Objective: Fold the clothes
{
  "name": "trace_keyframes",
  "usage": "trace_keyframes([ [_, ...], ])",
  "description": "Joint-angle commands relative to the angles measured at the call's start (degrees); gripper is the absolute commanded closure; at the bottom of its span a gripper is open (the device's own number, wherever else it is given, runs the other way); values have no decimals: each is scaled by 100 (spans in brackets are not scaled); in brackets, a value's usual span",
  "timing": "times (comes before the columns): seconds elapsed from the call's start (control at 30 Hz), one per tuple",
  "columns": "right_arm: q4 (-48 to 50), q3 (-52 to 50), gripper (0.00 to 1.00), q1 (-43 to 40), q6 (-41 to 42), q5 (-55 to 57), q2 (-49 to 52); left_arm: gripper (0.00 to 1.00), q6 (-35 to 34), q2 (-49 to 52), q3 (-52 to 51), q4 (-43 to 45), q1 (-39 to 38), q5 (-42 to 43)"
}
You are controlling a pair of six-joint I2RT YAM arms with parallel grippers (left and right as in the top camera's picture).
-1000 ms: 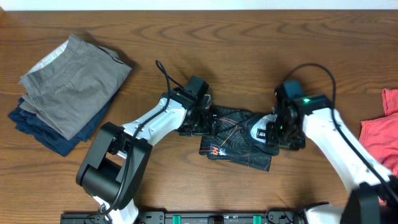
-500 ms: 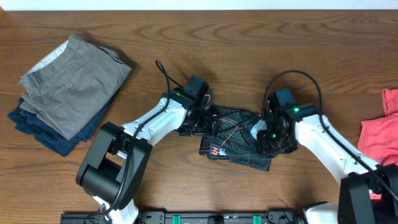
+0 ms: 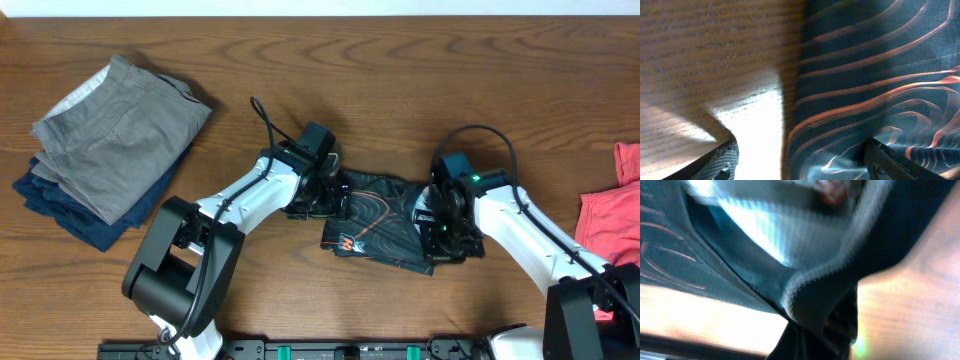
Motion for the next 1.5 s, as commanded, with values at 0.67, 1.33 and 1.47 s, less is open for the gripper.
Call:
trace_keyframes([
  [0.67, 28, 758, 71, -356, 778, 455, -675, 18, 245, -1137, 197, 894, 584, -214],
  [1.33, 1021, -363, 63, 122, 614, -597, -765, 7, 249, 487, 195, 1930, 468, 1305],
  [1.47, 1471, -688, 63, 238, 640, -599, -763, 15, 251, 625, 192, 1967, 426, 1303],
])
